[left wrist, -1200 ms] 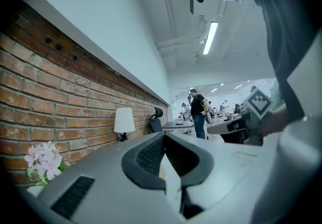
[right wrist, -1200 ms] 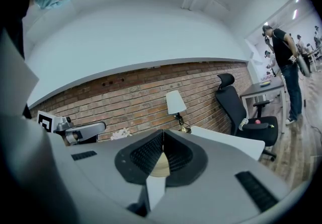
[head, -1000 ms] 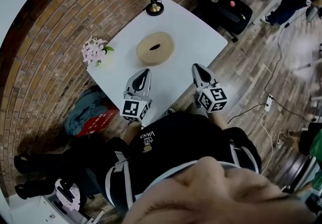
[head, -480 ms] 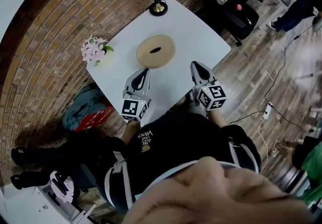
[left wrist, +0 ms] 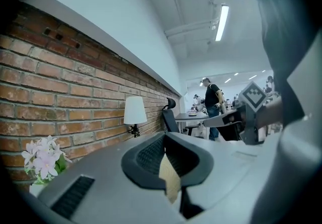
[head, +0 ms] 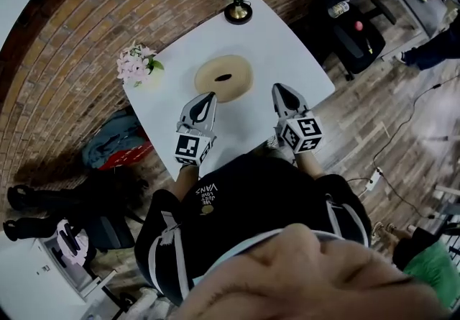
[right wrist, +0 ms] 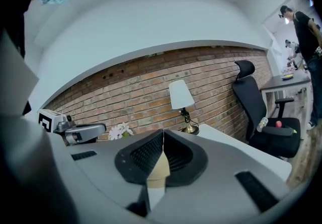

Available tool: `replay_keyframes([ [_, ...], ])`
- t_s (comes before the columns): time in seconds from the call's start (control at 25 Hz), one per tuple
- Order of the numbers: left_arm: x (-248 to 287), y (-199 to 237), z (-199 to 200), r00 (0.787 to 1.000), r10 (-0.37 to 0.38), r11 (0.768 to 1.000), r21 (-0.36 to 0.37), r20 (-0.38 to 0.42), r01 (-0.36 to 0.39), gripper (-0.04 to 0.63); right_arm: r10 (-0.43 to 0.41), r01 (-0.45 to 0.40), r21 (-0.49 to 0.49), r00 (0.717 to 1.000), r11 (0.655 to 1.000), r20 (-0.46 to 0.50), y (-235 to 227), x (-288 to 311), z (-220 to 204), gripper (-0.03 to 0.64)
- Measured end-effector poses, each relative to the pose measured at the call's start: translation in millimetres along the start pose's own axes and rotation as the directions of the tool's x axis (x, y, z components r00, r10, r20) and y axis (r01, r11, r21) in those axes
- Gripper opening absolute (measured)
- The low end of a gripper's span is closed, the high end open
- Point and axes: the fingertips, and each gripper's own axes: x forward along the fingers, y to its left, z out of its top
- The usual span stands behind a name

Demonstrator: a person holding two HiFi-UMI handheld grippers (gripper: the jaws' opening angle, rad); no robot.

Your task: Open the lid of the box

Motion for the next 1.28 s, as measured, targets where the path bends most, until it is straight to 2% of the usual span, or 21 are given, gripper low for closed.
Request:
replay_keyframes([
  [0.36,38,9,-17,0.998,0.035,0.999,0.022,-0.050,-0.034,0.009,0.109,-0.111,-0.042,0.993,0.993,-0.051,-23,43,-7,0.003],
  [0.52,52,6,-29,0.995,0.014,0.998,0.059,-0.095,-0.008,0.010,0.161,-0.167,-0.061,0.983,0.984,-0.085,-29,57,-17,0.005],
  [0.76,68,4,-40,0.991,0.009,0.996,0.087,-0.133,0.002,0.011,0.252,-0.267,-0.097,0.956,0.959,-0.149,-33,73,-41,0.005],
  [1.08,79,8,-59,0.981,0.011,0.994,0.109,-0.193,0.010,0.014,0.319,-0.359,-0.138,0.916,0.923,-0.244,-39,86,-69,0.008],
  [1.12,81,9,-61,0.979,0.010,0.994,0.110,-0.204,0.013,0.025,0.324,-0.368,-0.144,0.910,0.919,-0.258,-40,87,-73,0.022],
  [1.2,84,10,-66,0.973,0.003,0.993,0.114,-0.230,0.024,0.075,0.333,-0.387,-0.153,0.897,0.909,-0.290,-41,90,-81,0.127],
  [1.28,86,8,-73,0.963,-0.014,0.990,0.132,-0.268,0.051,0.120,0.345,-0.411,-0.166,0.882,0.897,-0.320,-40,92,-89,0.140],
])
